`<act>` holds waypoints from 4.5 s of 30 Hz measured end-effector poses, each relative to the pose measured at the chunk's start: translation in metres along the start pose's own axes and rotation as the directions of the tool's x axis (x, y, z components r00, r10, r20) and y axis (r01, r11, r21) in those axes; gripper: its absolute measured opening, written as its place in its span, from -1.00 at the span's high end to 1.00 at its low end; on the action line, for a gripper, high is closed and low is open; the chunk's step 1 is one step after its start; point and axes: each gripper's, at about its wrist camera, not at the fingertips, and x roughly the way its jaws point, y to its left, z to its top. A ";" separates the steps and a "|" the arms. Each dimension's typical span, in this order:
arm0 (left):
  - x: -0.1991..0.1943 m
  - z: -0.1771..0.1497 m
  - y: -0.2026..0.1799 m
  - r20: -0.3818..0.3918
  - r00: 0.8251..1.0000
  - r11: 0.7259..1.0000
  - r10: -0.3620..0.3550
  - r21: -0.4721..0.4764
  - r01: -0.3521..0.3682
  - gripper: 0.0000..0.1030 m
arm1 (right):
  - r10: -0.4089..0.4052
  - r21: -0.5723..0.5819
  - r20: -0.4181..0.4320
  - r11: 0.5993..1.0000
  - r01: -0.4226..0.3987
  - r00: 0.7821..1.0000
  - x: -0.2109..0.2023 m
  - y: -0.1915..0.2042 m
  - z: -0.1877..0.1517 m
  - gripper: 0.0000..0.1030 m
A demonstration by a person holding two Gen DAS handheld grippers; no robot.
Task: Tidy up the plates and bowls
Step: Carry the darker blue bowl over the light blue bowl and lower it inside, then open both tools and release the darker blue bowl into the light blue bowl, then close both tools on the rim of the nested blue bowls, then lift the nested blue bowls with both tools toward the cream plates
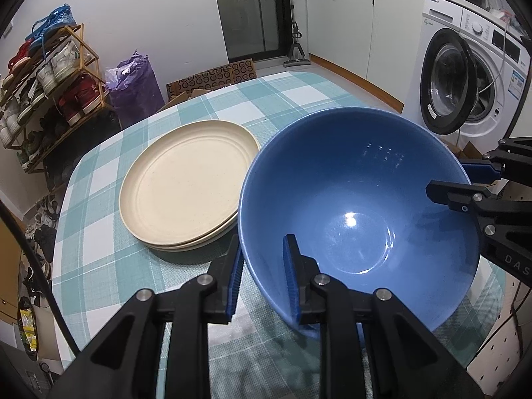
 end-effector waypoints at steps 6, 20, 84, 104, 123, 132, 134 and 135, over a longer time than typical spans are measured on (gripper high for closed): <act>0.001 0.000 0.002 -0.001 1.000 1.000 -0.013 -0.010 0.013 0.51 | 0.011 0.014 -0.024 1.000 -0.011 1.000 0.007 -0.003 -0.003 0.55; 0.006 -0.003 0.001 -0.019 1.000 1.000 -0.021 -0.006 0.021 0.44 | 0.041 0.031 -0.006 0.999 -0.040 0.999 0.005 -0.007 -0.004 0.47; 0.010 -0.026 0.029 0.023 0.998 0.953 -0.067 -0.293 0.070 -1.00 | 0.208 0.406 0.103 0.884 -0.232 0.973 0.034 -0.033 -0.033 -0.98; 0.008 -0.030 0.026 0.063 0.978 0.924 -0.198 -0.321 0.208 0.18 | 0.291 0.439 0.149 0.837 -0.327 0.945 0.032 -0.032 -0.037 0.19; 0.001 -0.029 0.016 0.066 0.980 0.933 -0.185 -0.301 0.197 0.42 | 0.260 0.421 0.151 0.856 -0.300 0.954 0.025 -0.027 -0.041 0.34; -0.001 -0.031 0.014 0.062 0.980 0.932 -0.188 -0.303 0.198 0.42 | 0.255 0.425 0.146 0.856 -0.294 0.956 0.022 -0.027 -0.043 0.35; -0.002 -0.031 0.013 0.064 0.980 0.933 -0.187 -0.300 0.197 0.42 | 0.254 0.424 0.149 0.856 -0.294 0.956 0.022 -0.027 -0.043 0.35; -0.003 -0.031 0.013 0.066 0.980 0.934 -0.186 -0.299 0.197 0.42 | 0.253 0.424 0.150 0.857 -0.293 0.956 0.021 -0.027 -0.044 0.35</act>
